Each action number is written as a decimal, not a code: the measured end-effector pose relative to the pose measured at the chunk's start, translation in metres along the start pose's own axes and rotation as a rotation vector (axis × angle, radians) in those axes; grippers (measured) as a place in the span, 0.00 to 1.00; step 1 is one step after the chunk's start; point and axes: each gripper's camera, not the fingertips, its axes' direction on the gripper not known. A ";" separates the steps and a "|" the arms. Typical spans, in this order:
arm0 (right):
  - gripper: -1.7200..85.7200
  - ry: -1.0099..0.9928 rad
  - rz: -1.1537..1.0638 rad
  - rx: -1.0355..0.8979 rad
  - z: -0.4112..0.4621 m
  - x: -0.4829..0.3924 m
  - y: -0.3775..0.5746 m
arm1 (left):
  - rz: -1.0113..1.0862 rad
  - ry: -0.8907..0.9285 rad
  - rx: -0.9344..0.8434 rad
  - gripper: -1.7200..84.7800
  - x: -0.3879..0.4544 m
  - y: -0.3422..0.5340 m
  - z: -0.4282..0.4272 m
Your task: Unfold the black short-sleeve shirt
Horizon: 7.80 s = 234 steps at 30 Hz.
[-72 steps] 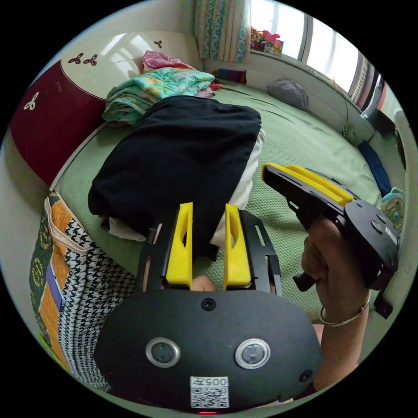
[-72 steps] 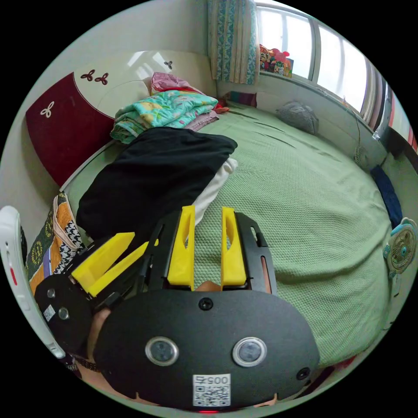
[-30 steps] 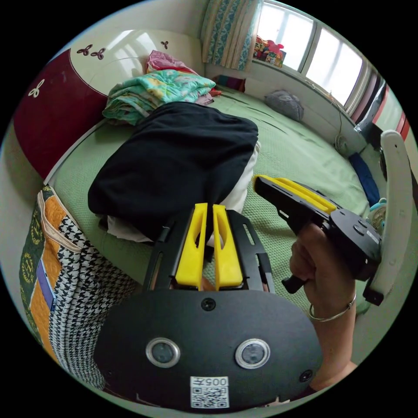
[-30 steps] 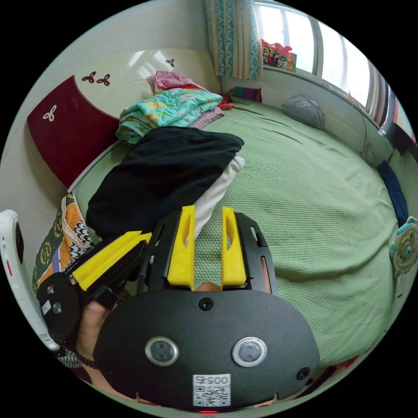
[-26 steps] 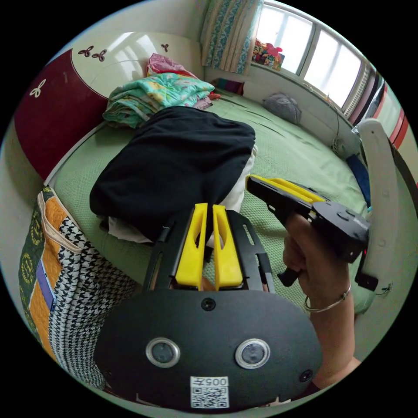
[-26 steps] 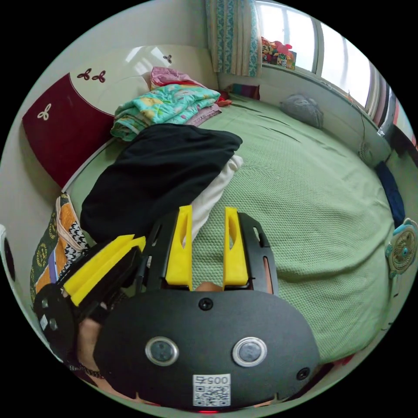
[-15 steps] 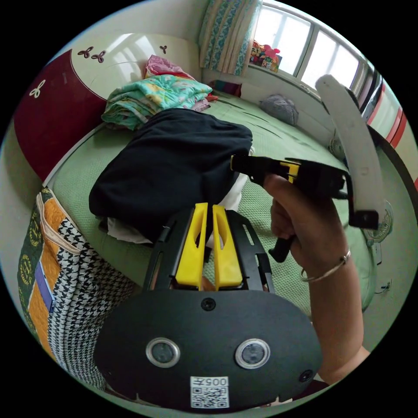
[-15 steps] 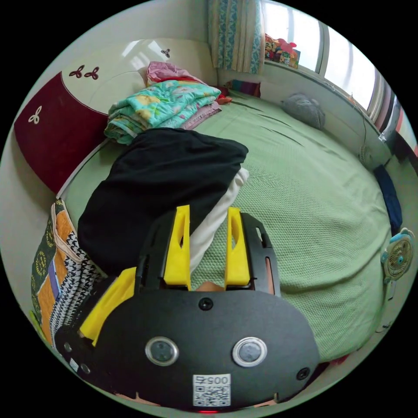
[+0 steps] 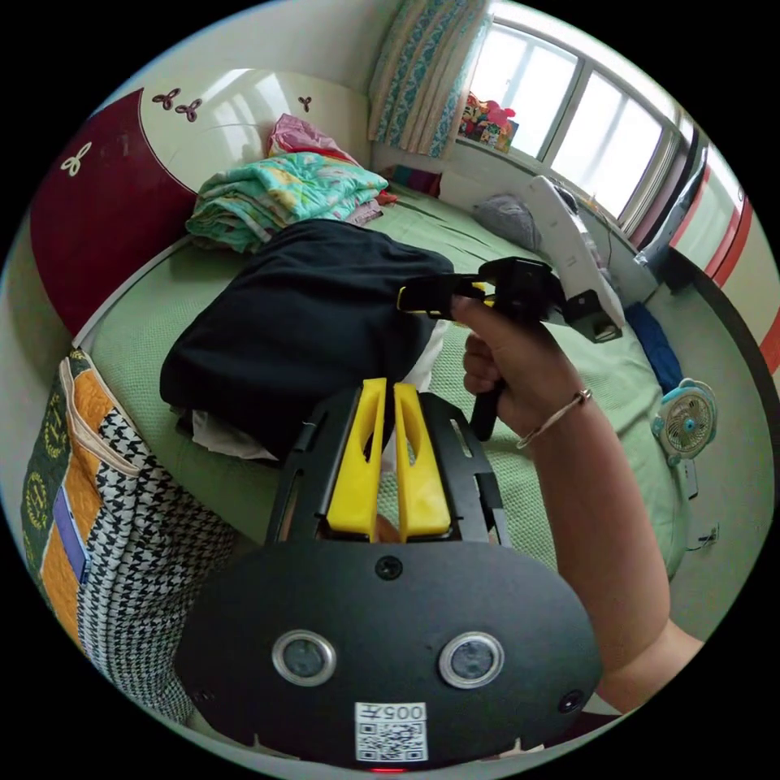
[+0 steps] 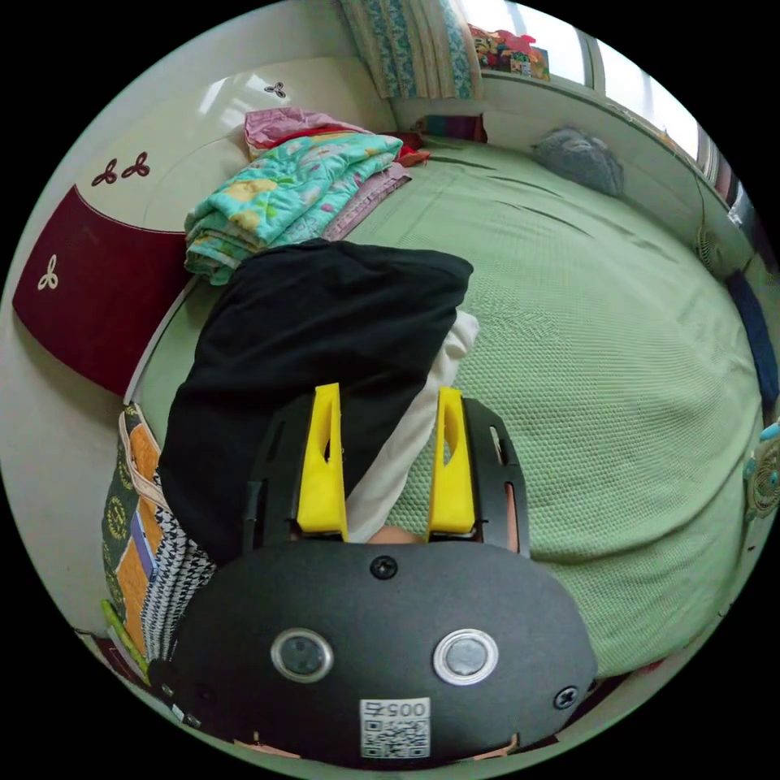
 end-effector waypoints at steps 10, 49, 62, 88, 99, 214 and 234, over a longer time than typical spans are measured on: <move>0.17 -0.116 0.026 -0.030 0.004 0.031 -0.015 | 0.003 0.011 0.011 0.03 0.025 0.004 -0.001; 0.04 0.473 0.195 -0.020 -0.052 0.288 0.102 | 0.506 0.230 -0.166 0.04 0.359 0.076 0.096; 0.09 0.332 0.256 0.026 -0.079 0.220 0.173 | 0.277 0.095 -0.121 0.01 0.313 0.009 0.136; 0.12 0.151 -0.026 -0.094 -0.055 0.149 0.216 | 0.243 -0.174 -0.143 0.01 0.235 -0.005 0.181; 0.15 0.234 -0.158 -0.171 -0.019 0.109 0.230 | 0.188 -0.159 -0.155 0.02 0.203 -0.011 0.193; 0.01 0.365 0.510 0.191 -0.314 0.472 0.284 | 0.396 -0.048 -0.341 0.15 0.317 0.035 0.409; 0.10 0.376 0.511 -0.031 -0.315 0.568 0.338 | 0.509 -0.203 -0.353 0.07 0.344 0.058 0.383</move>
